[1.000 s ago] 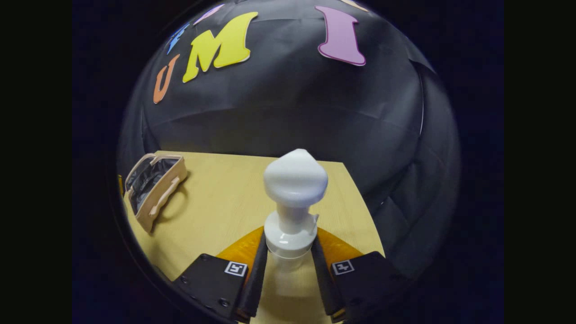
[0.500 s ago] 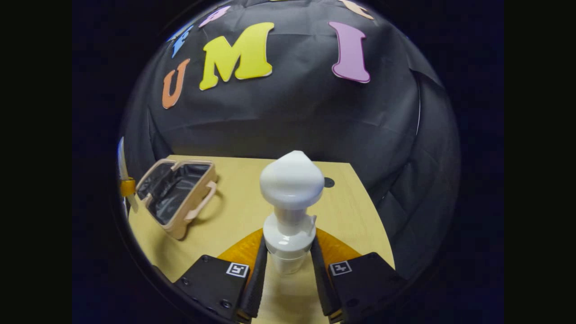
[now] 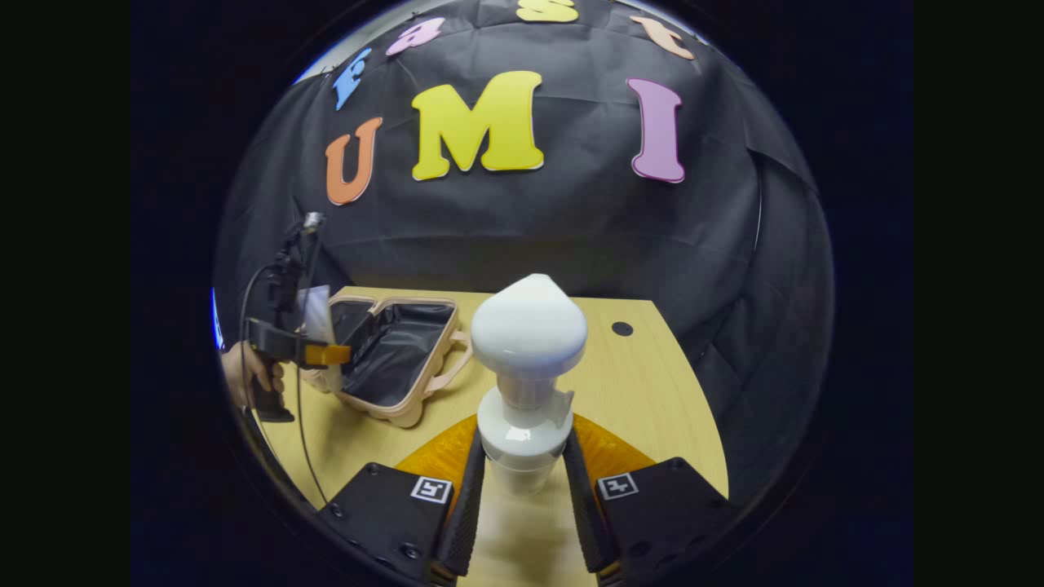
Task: First open the suitcase, pack the skin care products into it, and then close the suitcase.
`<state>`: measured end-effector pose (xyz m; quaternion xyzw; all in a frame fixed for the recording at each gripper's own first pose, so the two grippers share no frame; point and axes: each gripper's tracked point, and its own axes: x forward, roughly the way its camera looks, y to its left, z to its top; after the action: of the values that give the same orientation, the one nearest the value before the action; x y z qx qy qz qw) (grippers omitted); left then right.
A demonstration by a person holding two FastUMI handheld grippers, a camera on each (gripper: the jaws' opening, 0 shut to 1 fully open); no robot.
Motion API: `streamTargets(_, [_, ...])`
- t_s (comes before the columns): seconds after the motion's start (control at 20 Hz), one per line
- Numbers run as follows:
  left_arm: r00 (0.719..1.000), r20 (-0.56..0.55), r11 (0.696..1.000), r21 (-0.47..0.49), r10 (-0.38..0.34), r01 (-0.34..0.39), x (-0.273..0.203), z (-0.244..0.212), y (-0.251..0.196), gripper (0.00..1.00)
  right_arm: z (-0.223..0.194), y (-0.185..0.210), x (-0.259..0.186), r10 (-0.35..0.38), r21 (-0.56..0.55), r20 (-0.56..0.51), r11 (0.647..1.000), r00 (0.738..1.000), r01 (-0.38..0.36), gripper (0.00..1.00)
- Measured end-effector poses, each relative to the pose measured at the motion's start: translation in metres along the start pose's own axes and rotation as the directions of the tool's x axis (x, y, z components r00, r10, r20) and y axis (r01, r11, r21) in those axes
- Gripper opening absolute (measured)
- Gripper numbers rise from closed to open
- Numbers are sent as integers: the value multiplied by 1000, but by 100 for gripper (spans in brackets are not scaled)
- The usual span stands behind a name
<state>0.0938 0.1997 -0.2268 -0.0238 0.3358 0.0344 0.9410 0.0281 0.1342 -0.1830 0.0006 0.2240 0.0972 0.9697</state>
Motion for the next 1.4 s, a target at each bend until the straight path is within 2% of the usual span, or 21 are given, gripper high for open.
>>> streamTargets(0.25, [996,-91,1000,22,-3,5,37,-1,2,43,-13,17,-14,-10,-49,-27,999,1000,9,48])
streamTargets(0.65, [975,-217,998,54,44,-33,69,-16,13,43,-15,31,-8,-10,-86,-69,996,998,4,48])
streamTargets(0.7, [974,-222,998,58,51,-39,72,-17,16,48,-12,35,-5,-5,-86,-71,996,997,-1,48])
streamTargets(0.75, [973,-226,997,62,56,-43,75,-18,18,48,-9,38,-2,-1,-89,-73,996,997,-6,48])
streamTargets(0.8, [974,-219,997,61,55,-43,75,-15,17,42,-7,42,1,3,-97,-73,995,997,-10,48])
streamTargets(0.85, [973,-225,997,58,55,-43,75,-15,17,46,-2,47,4,10,-106,-69,994,998,-17,48])
streamTargets(0.9, [973,-223,998,53,52,-41,74,-16,16,41,3,54,6,19,-114,-62,993,998,-26,48])
streamTargets(1.05, [979,-199,999,32,40,-34,68,-11,15,41,22,79,18,63,-131,-48,989,997,-69,46])
streamTargets(1.15, [990,-143,1000,11,6,-4,57,1,10,41,40,103,29,104,-140,-30,984,994,-107,48])
streamTargets(1.25, [998,-62,1000,-23,-22,21,40,15,8,47,57,123,45,134,-129,-21,982,991,-136,48])
streamTargets(1.3, [999,-31,999,-42,-26,25,29,20,8,54,59,136,54,158,-107,-32,981,987,-161,48])
streamTargets(1.35, [1000,7,998,-59,-26,26,17,26,11,67,59,151,66,181,-93,-56,978,982,-185,47])
streamTargets(1.4, [999,42,997,-74,-31,34,3,29,18,72,57,163,77,194,-86,-79,976,978,-200,48])
